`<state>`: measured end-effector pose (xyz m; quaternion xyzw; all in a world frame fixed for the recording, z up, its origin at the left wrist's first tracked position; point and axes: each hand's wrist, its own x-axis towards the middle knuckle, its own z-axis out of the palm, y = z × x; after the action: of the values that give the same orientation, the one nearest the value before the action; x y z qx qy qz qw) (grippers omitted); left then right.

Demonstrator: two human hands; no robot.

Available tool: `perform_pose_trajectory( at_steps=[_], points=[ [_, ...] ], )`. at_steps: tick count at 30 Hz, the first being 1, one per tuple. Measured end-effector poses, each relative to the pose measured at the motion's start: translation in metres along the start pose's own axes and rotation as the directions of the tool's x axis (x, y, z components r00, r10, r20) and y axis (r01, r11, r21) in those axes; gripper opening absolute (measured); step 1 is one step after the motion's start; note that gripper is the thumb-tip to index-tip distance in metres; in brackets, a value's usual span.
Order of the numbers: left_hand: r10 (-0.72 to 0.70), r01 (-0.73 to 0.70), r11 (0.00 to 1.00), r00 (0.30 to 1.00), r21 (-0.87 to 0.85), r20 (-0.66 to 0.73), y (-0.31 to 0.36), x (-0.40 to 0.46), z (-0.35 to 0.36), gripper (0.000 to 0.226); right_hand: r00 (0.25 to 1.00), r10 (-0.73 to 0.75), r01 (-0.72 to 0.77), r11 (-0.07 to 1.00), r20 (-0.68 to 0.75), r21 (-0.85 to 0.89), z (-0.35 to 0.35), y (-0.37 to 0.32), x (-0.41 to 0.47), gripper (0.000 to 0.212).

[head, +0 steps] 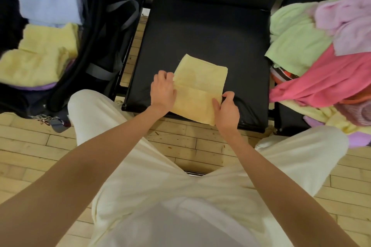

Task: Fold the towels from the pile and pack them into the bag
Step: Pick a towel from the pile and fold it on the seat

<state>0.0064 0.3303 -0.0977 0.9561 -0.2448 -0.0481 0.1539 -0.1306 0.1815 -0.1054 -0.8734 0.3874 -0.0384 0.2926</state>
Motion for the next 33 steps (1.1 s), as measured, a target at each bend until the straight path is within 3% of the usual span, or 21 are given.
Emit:
perform_pose_trajectory(
  at_steps=[2,4,6,7,10,13,16,19,22,24,26,29,33],
  points=[
    [0.213,-0.213,0.977,0.977,-0.015,0.007,-0.008,-0.005,-0.009,0.038,0.994,-0.102,0.103,0.994,-0.026,0.046,-0.006,0.005,-0.006,0.025],
    [0.415,-0.41,0.91,0.902,-0.062,0.116,-0.019,-0.011,-0.015,0.033,0.95,-0.301,0.297,0.953,-0.081,-0.064,-0.012,0.01,-0.012,0.027],
    [0.475,-0.462,0.88,0.84,-0.113,0.263,-0.03,-0.019,-0.018,0.039,0.87,-0.492,0.48,0.86,-0.025,-0.173,-0.015,0.014,-0.015,0.033],
    [0.452,-0.436,0.891,0.832,-0.124,0.322,-0.035,-0.022,-0.018,0.046,0.84,-0.538,0.54,0.816,0.073,-0.204,-0.015,0.017,-0.016,0.039],
    [0.413,-0.399,0.909,0.83,-0.118,0.375,-0.044,-0.021,-0.017,0.058,0.798,-0.494,0.583,0.779,0.346,-0.231,-0.014,0.02,-0.016,0.062],
    [0.422,-0.463,0.886,0.812,0.004,0.403,-0.035,-0.016,-0.022,0.059,0.81,-0.444,0.552,0.798,0.382,-0.242,-0.017,0.011,-0.009,0.063],
    [0.433,-0.487,0.87,0.826,0.072,0.361,-0.021,-0.016,-0.024,0.046,0.818,-0.415,0.544,0.784,0.399,-0.3,-0.022,0.002,0.004,0.048],
    [0.419,-0.447,0.894,0.844,0.008,0.335,-0.015,-0.015,-0.029,0.032,0.82,-0.419,0.534,0.806,0.391,-0.256,-0.03,-0.002,0.013,0.021],
    [0.4,-0.405,0.912,0.838,-0.068,0.37,-0.015,-0.013,-0.041,0.021,0.837,-0.394,0.48,0.862,0.38,-0.162,-0.042,-0.001,0.016,0.022],
    [0.369,-0.34,0.929,0.855,-0.144,0.364,-0.014,-0.014,-0.052,0.017,0.876,-0.348,0.363,0.932,0.334,0.017,-0.052,-0.001,0.012,0.017],
    [0.322,-0.236,0.934,0.883,-0.269,0.342,-0.013,-0.017,-0.062,0.012,0.912,-0.289,0.231,0.949,0.293,0.216,-0.06,0.0,0.005,0.017],
    [0.228,-0.067,0.889,0.923,-0.453,0.311,-0.012,-0.018,-0.068,0.013,0.942,-0.225,0.121,0.919,0.249,0.376,-0.06,-0.001,0.004,0.012],
    [-0.104,0.292,0.727,0.941,-0.621,0.321,-0.005,-0.007,-0.059,0.028,0.973,-0.061,-0.073,0.834,0.222,0.547,-0.052,-0.016,0.014,0.014]
  ],
)
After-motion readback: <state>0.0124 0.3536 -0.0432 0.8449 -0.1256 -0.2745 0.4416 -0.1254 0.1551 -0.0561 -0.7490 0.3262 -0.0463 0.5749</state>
